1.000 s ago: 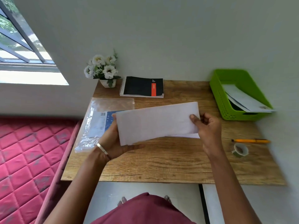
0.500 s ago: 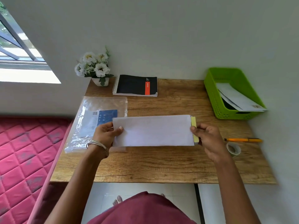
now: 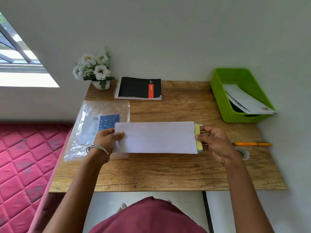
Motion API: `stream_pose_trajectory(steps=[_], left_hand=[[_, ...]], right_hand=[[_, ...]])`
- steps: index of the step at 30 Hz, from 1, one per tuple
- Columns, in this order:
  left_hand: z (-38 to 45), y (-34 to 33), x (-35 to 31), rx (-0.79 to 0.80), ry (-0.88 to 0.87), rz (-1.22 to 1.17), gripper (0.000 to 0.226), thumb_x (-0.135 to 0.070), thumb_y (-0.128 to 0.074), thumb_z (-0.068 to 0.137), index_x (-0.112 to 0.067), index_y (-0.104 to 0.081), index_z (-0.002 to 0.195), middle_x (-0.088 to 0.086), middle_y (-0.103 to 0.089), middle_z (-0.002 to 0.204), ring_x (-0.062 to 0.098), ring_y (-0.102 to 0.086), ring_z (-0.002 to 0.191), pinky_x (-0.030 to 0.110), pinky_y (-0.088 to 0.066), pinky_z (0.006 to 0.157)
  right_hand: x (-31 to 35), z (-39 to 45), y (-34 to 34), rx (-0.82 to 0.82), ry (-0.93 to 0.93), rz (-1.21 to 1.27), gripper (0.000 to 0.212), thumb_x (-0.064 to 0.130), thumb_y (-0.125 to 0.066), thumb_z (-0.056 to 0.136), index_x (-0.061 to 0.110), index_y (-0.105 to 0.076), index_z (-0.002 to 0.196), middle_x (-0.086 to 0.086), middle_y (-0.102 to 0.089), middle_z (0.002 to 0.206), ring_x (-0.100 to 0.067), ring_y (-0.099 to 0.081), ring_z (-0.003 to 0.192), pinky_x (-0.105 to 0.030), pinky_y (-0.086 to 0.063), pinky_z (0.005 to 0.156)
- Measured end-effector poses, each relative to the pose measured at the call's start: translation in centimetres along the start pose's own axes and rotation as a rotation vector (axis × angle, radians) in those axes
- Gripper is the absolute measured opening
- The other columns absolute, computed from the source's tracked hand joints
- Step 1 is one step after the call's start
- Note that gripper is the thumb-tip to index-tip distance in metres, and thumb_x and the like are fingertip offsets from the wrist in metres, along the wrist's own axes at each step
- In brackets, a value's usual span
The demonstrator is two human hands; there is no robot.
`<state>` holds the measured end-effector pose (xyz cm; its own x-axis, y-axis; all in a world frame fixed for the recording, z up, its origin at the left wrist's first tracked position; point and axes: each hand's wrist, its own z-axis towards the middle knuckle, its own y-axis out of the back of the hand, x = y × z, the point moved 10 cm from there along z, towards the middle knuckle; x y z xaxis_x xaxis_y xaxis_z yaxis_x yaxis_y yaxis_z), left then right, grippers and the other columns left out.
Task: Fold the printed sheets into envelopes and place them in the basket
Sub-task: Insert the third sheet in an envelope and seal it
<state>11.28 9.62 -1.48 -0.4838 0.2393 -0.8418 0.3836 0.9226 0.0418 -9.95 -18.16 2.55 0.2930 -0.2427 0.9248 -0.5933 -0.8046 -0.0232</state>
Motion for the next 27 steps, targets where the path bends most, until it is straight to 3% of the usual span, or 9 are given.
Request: stream_pose_trajectory(steps=[2,4,6,9,11,13,16,19,27], left_hand=[[0.6,0.5,0.0,-0.058,-0.017,0.050,0.009,-0.011,-0.067,0.083,-0.010,-0.066,0.091,0.019,-0.065,0.104,0.034,-0.063,0.085,0.053,-0.053,0.081],[0.7,0.6,-0.8,-0.141,-0.098,0.250,0.038,-0.021,-0.070,0.081,-0.011,-0.057,0.116,0.017,-0.060,0.116,0.033,-0.059,0.094,0.046,-0.051,0.082],[-0.1,-0.2,-2.8,-0.217,-0.276,0.608,0.073,-0.036,-0.072,0.076,-0.014,-0.038,0.137,0.017,-0.048,0.131,0.034,-0.051,0.111,0.047,-0.046,0.090],[-2.2,-4.4,-4.8,-0.178,-0.563,1.035,0.118,-0.055,-0.073,0.065,-0.019,0.003,0.148,0.011,-0.004,0.155,0.031,-0.008,0.141,0.051,-0.012,0.112],[-3.7,-7.8,-4.8,-0.093,-0.730,1.254,0.136,-0.070,-0.068,0.058,-0.024,0.030,0.140,0.003,0.030,0.151,0.025,0.026,0.138,0.049,0.019,0.108],[-5.0,-11.1,-4.3,0.032,-0.884,1.404,0.138,-0.078,-0.061,0.056,-0.025,0.039,0.134,0.004,0.040,0.146,0.025,0.038,0.133,0.052,0.029,0.103],[-5.2,-14.3,-2.8,0.251,-0.895,1.481,0.135,-0.077,-0.060,0.060,-0.025,0.044,0.129,0.002,0.036,0.148,0.022,0.038,0.133,0.057,0.026,0.104],[-5.0,-15.9,-2.3,0.342,-0.871,1.477,0.133,-0.075,-0.061,0.060,-0.029,0.045,0.126,0.002,0.019,0.155,0.020,0.028,0.138,0.059,0.026,0.103],[-5.7,-16.6,-3.6,0.211,-1.052,1.569,0.126,-0.069,-0.067,0.058,-0.022,0.009,0.146,0.010,-0.029,0.139,0.031,-0.022,0.134,0.063,0.027,0.099]], right_hand=[[-0.1,0.1,-0.2,0.004,-0.013,0.052,0.018,-0.005,-0.061,0.085,0.005,-0.066,0.099,-0.011,-0.075,0.083,-0.020,-0.071,0.067,-0.033,-0.058,0.052],[-0.2,0.3,-0.4,-0.006,-0.016,0.101,0.018,-0.003,-0.064,0.083,0.002,-0.067,0.100,-0.012,-0.074,0.084,-0.021,-0.070,0.066,-0.032,-0.058,0.052],[-0.3,0.4,-0.6,-0.022,-0.016,0.125,0.018,-0.003,-0.065,0.082,0.001,-0.067,0.099,-0.013,-0.074,0.083,-0.021,-0.070,0.065,-0.031,-0.057,0.050],[-0.4,0.5,-1.0,-0.038,-0.012,0.154,0.017,-0.001,-0.065,0.083,0.001,-0.067,0.100,-0.014,-0.074,0.085,-0.021,-0.070,0.066,-0.030,-0.056,0.048],[-0.3,0.6,-1.2,-0.041,-0.008,0.159,0.016,0.001,-0.064,0.084,0.002,-0.068,0.100,-0.013,-0.074,0.085,-0.019,-0.070,0.067,-0.028,-0.055,0.048],[-0.1,0.6,-1.5,-0.039,-0.001,0.153,0.015,0.001,-0.063,0.085,0.004,-0.068,0.099,-0.010,-0.074,0.083,-0.017,-0.070,0.067,-0.027,-0.054,0.048],[0.5,0.6,-2.1,-0.006,0.025,0.121,0.014,-0.001,-0.061,0.086,0.005,-0.068,0.096,-0.008,-0.074,0.080,-0.017,-0.069,0.066,-0.028,-0.054,0.048],[0.9,0.5,-2.6,0.024,0.045,0.095,0.014,-0.002,-0.061,0.085,0.006,-0.068,0.095,-0.008,-0.073,0.079,-0.017,-0.069,0.067,-0.031,-0.057,0.052],[1.1,0.3,-3.2,0.071,0.061,-0.002,0.020,0.003,-0.068,0.082,0.007,-0.068,0.101,-0.013,-0.073,0.092,-0.022,-0.070,0.076,-0.032,-0.057,0.055]])
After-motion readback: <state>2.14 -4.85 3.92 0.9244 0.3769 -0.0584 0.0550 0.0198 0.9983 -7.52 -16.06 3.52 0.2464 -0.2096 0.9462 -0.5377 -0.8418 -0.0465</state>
